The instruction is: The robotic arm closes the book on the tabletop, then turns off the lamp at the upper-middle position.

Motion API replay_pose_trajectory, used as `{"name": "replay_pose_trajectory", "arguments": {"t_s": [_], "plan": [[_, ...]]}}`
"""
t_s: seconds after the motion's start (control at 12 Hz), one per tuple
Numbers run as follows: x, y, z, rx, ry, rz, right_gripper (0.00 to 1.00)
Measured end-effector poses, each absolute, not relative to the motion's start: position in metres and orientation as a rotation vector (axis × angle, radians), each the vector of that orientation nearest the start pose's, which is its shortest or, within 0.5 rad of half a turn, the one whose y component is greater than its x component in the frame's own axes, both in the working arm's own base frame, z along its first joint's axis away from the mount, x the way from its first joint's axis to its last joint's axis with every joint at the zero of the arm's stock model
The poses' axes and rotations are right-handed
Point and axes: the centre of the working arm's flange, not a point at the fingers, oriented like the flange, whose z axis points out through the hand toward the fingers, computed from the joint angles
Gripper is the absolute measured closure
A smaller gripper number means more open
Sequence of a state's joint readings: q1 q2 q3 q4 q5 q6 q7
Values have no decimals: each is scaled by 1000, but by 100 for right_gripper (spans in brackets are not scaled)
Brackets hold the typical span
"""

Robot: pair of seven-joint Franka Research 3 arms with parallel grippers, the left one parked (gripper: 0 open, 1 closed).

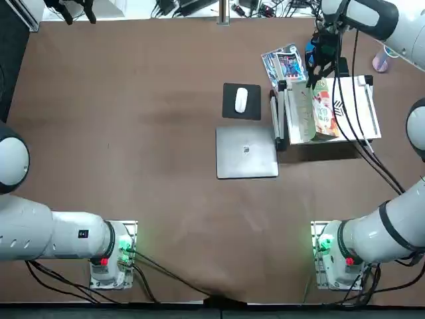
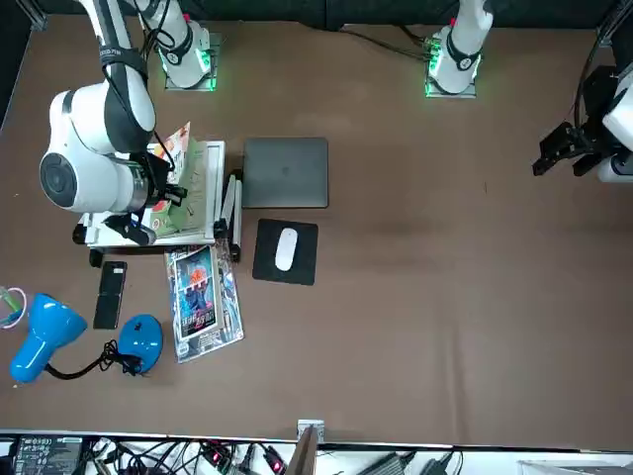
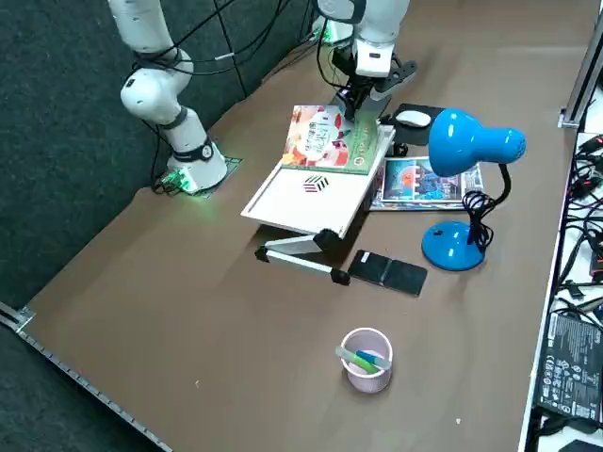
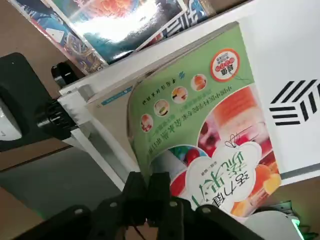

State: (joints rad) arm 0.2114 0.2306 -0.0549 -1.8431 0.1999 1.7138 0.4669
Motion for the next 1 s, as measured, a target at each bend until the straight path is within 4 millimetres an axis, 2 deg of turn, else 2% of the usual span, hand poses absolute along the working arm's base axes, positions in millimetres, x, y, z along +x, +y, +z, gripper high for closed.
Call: {"name": "replay_pose_trajectory", "arguments": {"t_s": [0.08, 0.17, 0.33, 0.42, 0.5, 0.67, 1.0], "plan": [[564, 109, 380, -2968, 566, 605, 98], [564, 110, 380, -2964, 570, 606, 93], [564, 111, 384, -2951, 595, 608, 71], [565, 112, 387, -2948, 606, 605, 63], [566, 113, 391, -2946, 612, 598, 63], [569, 116, 400, -2946, 607, 583, 51], [574, 124, 430, -2950, 571, 550, 52]]}}
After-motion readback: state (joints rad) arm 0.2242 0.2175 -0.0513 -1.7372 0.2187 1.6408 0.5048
